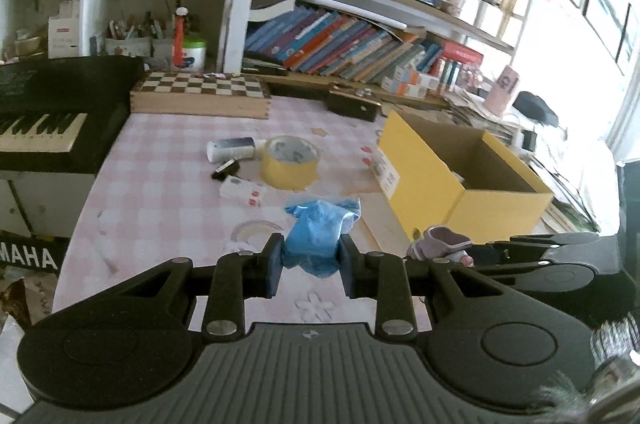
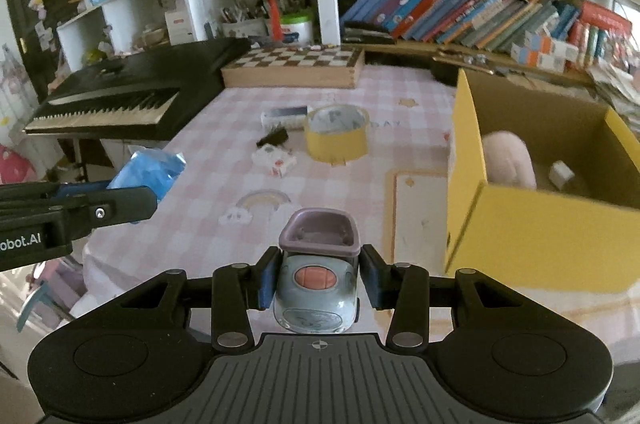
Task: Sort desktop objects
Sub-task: 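Lift the blue cloth and grey toy car and carry both toward the yellow box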
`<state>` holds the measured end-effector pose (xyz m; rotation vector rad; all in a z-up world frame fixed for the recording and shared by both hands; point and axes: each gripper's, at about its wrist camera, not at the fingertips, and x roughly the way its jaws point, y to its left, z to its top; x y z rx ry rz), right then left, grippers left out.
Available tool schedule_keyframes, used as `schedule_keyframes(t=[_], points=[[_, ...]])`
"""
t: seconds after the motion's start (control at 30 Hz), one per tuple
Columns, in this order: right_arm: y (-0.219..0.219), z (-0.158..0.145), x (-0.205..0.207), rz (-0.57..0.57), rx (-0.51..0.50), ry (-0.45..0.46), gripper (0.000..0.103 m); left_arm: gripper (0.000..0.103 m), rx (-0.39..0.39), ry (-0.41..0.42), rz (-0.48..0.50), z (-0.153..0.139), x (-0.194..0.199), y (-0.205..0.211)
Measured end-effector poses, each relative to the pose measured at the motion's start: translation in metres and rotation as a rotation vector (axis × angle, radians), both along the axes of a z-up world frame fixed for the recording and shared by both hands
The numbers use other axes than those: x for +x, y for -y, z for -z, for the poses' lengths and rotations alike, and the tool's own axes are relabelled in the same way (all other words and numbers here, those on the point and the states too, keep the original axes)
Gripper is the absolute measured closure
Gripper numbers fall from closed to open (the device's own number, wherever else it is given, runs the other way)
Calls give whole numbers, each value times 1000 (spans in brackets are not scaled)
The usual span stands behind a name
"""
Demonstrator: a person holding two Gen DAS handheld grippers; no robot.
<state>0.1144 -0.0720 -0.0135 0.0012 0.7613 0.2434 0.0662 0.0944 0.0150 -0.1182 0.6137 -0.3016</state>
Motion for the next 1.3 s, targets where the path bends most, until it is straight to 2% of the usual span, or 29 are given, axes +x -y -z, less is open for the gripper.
schedule_keyframes(t=[0.27, 0.6, 1.3], points=[[11, 4, -37, 71, 13, -20, 61, 77, -1, -23, 93, 7, -28, 17], [29, 11, -76, 165, 27, -49, 61, 77, 7, -44, 216, 13, -45, 40], [69, 13, -105, 356, 26, -73, 61, 77, 8, -63, 417, 19, -33, 90]])
